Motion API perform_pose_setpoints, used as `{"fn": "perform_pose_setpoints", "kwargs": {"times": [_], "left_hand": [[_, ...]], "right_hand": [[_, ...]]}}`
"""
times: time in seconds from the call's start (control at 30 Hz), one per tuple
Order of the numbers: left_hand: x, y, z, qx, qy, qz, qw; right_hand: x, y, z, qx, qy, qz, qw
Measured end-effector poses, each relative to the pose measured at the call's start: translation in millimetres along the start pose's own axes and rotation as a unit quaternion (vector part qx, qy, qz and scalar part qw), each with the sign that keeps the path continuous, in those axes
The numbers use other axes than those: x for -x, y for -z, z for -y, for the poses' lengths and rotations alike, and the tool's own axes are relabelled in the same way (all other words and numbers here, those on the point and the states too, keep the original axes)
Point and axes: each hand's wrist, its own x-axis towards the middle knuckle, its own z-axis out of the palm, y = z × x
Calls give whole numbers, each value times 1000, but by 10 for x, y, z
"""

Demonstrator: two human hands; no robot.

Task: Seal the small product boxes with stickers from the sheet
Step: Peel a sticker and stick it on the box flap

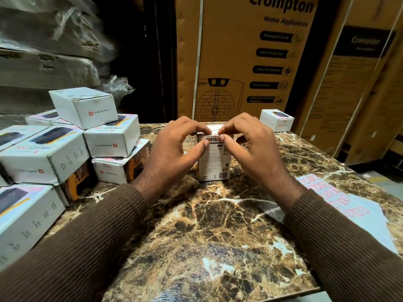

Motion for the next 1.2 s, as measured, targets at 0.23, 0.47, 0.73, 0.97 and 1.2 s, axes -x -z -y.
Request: {"fn": "perform_pose_setpoints", "kwargs": {"times": [0.23,0.47,0.73,0.97,1.2], "left_hand": [[15,-2,-1,-2,-4,2,1000],[38,16,-26,-4,-3,3,1000],[106,-16,-55,-19,-6,8,1000],[184,-46,-82,-55,43,-7,998],[237,-107,23,-38,58,25,997]], "right_hand": [[0,-47,-11,-18,-27,-4,999],[28,-55,-46,-60,-47,-8,997],[49,-44,-64,-51,-45,-22,997],[95,65,-67,-75,-77,-5,994],[155,1,-171,-103,-150,74,981]]}}
